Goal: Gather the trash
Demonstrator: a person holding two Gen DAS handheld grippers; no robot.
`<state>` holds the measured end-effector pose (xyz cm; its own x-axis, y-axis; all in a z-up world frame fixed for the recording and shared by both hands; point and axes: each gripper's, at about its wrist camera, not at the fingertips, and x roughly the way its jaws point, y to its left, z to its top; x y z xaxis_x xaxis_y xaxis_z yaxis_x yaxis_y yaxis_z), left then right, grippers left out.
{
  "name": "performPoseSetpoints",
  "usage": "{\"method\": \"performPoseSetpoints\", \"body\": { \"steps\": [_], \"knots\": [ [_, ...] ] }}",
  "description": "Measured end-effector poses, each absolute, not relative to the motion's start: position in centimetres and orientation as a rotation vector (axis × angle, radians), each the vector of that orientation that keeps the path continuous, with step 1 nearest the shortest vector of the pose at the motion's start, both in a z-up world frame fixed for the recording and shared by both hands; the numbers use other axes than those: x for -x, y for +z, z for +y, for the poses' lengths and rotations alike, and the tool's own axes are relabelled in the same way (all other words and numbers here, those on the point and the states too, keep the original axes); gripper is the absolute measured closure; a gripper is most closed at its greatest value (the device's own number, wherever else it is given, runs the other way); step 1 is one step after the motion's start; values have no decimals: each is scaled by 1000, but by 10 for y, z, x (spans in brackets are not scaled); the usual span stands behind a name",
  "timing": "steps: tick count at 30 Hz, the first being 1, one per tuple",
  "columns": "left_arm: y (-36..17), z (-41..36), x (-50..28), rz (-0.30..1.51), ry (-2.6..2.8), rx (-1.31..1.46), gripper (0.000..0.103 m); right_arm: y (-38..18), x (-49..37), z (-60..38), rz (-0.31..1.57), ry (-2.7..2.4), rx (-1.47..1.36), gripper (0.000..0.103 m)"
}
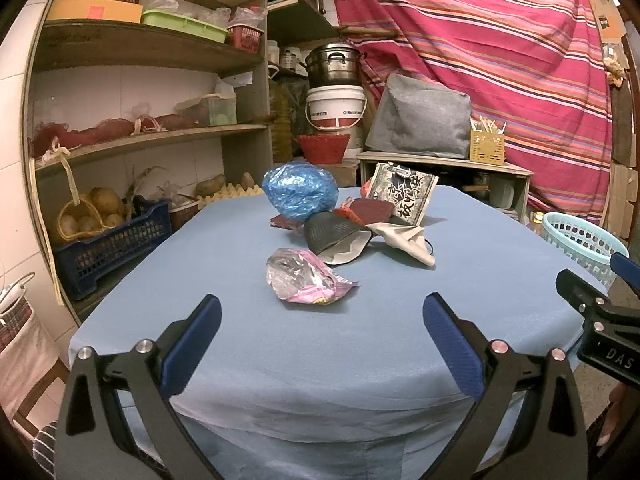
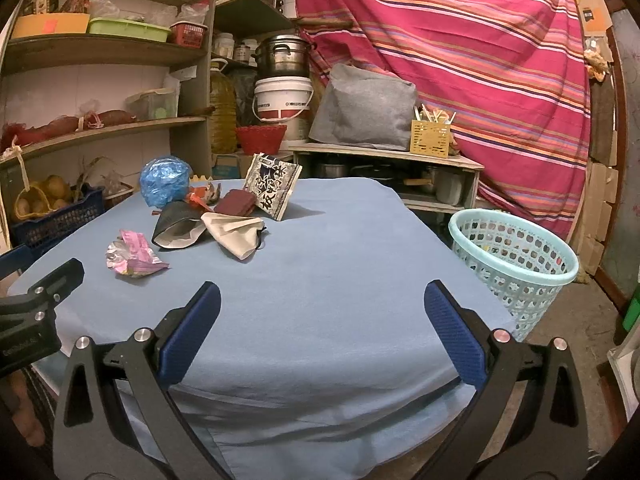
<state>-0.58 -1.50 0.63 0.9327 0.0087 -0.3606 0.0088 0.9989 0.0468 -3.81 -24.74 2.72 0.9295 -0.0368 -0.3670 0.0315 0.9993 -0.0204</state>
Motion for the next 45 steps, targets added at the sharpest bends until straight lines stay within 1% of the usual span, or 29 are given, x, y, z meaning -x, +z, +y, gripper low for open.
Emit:
{"method": "performPoseSetpoints", "body": {
  "steps": [45],
  "knots": [
    [5,-12,3,368,-2,-46,5,29,40,-253,368,-39,12,4]
  ]
}}
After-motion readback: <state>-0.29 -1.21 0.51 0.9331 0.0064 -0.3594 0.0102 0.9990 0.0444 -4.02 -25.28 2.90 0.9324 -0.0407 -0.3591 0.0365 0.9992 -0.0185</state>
